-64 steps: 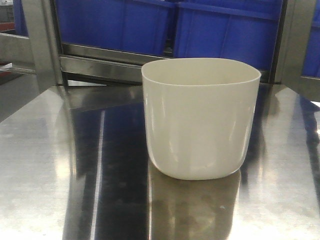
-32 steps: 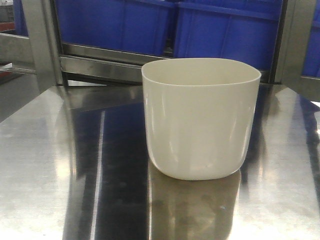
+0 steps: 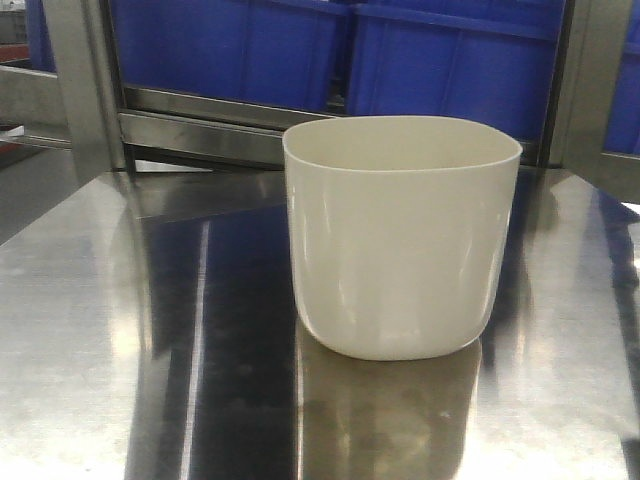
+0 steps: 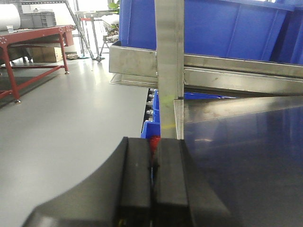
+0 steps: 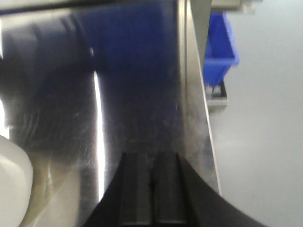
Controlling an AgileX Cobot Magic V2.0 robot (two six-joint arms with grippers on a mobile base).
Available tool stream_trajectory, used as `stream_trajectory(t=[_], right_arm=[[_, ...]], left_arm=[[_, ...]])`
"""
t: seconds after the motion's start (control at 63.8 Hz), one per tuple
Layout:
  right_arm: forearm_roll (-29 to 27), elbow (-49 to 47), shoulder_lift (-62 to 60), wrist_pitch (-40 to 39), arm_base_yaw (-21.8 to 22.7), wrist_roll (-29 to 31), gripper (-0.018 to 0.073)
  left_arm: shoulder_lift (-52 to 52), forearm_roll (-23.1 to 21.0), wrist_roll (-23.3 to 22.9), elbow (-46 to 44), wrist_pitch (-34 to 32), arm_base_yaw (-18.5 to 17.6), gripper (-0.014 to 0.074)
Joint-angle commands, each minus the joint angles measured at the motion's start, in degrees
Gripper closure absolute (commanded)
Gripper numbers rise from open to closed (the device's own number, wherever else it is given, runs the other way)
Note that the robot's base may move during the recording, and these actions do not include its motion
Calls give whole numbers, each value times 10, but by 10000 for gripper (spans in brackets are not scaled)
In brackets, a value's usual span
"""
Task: Move white bin to right shelf second layer
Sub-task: 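Move the right gripper toward the white bin's rim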
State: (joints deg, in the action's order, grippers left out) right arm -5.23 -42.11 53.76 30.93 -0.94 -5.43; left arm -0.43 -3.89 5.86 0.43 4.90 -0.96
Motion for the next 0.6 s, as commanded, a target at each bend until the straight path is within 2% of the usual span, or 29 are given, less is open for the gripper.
stream_trajectory(t=[0.0,0.125,0.235,0.424,0.502,0.58], right_arm=[[-6,-77,48,48,-22,-10,499],[-7,-156,124,153,-66,-42,499],[-3,-221,185,226,-96,-100,499],[32,-324,259,302,-138,-160,495],[52,-360,278,326,-153,-170,447],[67,-397,293,349,-171,-172,335]], left_arm=[[-9,-3,-1,21,-49,-3,512],[-9,-3,-1,21,-49,-3,512],[-9,-3,-1,21,-49,-3,512],[-9,-3,-1,21,-49,-3,512],[-9,-3,-1,21,-49,-3,512],[-9,-3,-1,21,-49,-3,512]])
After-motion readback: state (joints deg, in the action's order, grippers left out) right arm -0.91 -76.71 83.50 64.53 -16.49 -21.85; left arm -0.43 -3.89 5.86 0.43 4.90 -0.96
